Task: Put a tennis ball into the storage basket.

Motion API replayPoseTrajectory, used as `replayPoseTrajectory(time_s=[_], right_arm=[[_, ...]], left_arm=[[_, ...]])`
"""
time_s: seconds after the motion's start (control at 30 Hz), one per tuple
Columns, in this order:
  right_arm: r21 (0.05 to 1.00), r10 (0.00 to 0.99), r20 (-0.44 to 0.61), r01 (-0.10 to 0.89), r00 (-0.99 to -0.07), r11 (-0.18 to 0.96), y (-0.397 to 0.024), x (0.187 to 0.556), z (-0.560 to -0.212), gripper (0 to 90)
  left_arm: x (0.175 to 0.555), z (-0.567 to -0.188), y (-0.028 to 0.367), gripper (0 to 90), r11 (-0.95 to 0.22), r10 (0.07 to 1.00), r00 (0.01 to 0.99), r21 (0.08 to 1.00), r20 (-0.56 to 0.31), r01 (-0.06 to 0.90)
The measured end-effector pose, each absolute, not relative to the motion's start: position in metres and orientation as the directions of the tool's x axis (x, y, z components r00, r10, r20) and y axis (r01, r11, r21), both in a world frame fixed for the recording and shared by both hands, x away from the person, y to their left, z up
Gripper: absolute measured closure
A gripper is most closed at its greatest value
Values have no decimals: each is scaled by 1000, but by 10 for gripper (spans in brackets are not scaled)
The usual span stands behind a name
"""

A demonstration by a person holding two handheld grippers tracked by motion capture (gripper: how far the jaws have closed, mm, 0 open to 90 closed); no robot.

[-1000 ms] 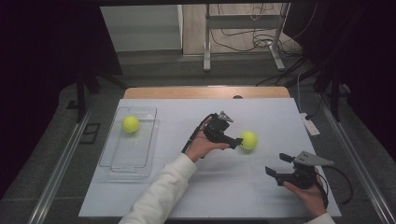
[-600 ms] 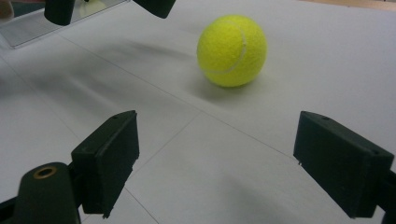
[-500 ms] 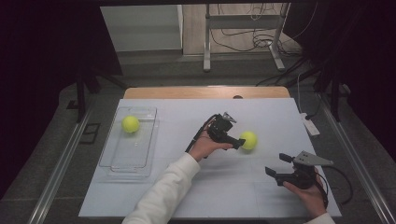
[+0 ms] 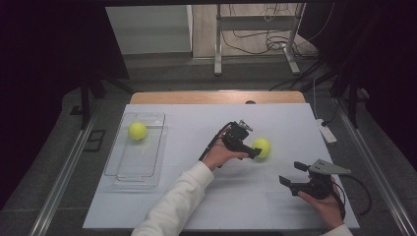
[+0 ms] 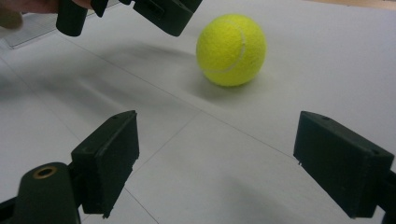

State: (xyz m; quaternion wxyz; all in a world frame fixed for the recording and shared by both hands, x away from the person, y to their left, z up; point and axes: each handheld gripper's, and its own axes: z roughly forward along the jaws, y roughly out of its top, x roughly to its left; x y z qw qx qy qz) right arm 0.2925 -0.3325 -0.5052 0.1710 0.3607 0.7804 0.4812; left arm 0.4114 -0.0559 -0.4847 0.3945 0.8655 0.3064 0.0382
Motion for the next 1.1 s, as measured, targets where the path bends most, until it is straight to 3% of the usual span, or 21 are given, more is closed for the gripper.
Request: replayPoseTrajectory(time_s=[1.1], right_arm=[[873,727,80,401,-682,279,-332,293,-505,146]], left_arm=[[426,-495,-88,126,-529,553,812,672,-190,518]])
